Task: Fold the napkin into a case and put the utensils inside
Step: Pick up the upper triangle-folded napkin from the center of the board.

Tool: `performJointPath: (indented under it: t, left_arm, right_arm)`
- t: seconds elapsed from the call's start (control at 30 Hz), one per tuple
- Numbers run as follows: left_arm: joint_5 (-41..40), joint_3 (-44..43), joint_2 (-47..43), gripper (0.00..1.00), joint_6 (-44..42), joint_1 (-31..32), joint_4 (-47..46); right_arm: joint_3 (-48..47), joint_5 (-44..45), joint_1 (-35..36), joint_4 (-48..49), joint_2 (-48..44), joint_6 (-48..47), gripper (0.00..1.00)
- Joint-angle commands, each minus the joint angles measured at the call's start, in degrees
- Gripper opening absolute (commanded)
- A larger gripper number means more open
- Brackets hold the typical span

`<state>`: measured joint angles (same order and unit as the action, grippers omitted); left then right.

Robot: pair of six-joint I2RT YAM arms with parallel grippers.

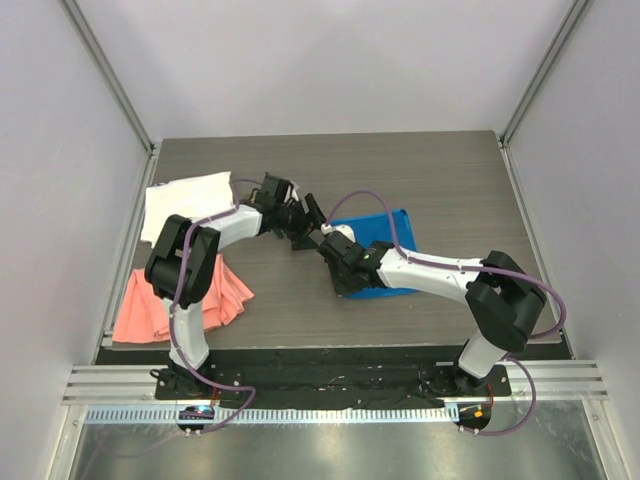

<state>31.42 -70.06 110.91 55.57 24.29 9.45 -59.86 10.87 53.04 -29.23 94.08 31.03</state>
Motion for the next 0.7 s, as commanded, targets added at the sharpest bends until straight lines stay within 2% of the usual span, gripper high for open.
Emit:
performJointPath:
  t: [0.0, 0.1, 0.67]
  left_arm:
    - [-3.8, -3.8, 2.6, 0.73, -0.7, -0.3, -0.9]
    - [-5.7, -5.5, 3.9, 0.71, -2.6, -0.3, 2.3]
    - [-6.8, -8.9, 10.5, 0.61, -0.1, 0.3, -0.5]
  right_arm:
    - [-0.2, -2.2, -1.0, 1.7, -4.5, -0.8, 0.01]
    - [0.4, -2.6, -1.9, 1.8, -5.7, -0.8, 0.01]
    - [1.1, -5.3, -4.0, 2.5, -8.6, -1.6, 0.01]
